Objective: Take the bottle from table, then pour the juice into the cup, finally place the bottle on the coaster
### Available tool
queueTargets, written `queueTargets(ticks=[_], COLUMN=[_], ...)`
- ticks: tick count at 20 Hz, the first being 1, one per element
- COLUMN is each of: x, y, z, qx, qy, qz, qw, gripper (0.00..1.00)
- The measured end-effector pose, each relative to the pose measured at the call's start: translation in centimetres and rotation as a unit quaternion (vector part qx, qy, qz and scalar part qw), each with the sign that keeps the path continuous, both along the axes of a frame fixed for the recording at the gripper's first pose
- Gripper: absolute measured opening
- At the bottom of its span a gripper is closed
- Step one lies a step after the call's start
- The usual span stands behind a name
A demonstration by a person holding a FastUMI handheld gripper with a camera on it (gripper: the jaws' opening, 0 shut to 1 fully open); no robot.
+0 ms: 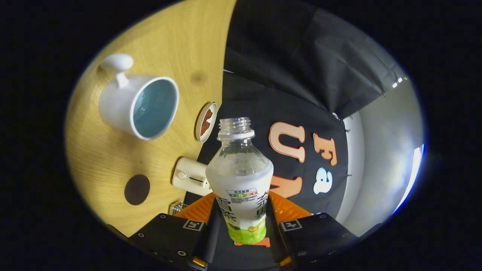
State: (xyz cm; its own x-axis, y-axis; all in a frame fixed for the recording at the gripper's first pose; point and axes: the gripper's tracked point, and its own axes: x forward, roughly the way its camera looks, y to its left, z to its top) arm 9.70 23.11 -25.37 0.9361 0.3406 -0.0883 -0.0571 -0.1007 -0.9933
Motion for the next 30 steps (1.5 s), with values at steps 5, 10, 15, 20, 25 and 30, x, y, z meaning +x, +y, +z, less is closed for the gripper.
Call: queueTargets(ticks=[5,10,15,20,25,30], x=[1.0,2.2,4.0,5.4,6.5,6.9], y=[-1.1,-2.6,-3.8,-5.4,-7.7,-8.4], z=[4.5,6.8,7.9,5.4,0.3,-4.3], qx=[0.143,0.304,0.461,0.582,0.648,0.654], qy=[0.037,0.113,0.202,0.266,0.304,0.314], qz=[-0.033,-0.062,-0.083,-0.112,-0.173,-0.209], qw=[0.988,0.944,0.860,0.760,0.676,0.655], gripper=[0.59,0.59,0.59,0.59,0.59,0.59])
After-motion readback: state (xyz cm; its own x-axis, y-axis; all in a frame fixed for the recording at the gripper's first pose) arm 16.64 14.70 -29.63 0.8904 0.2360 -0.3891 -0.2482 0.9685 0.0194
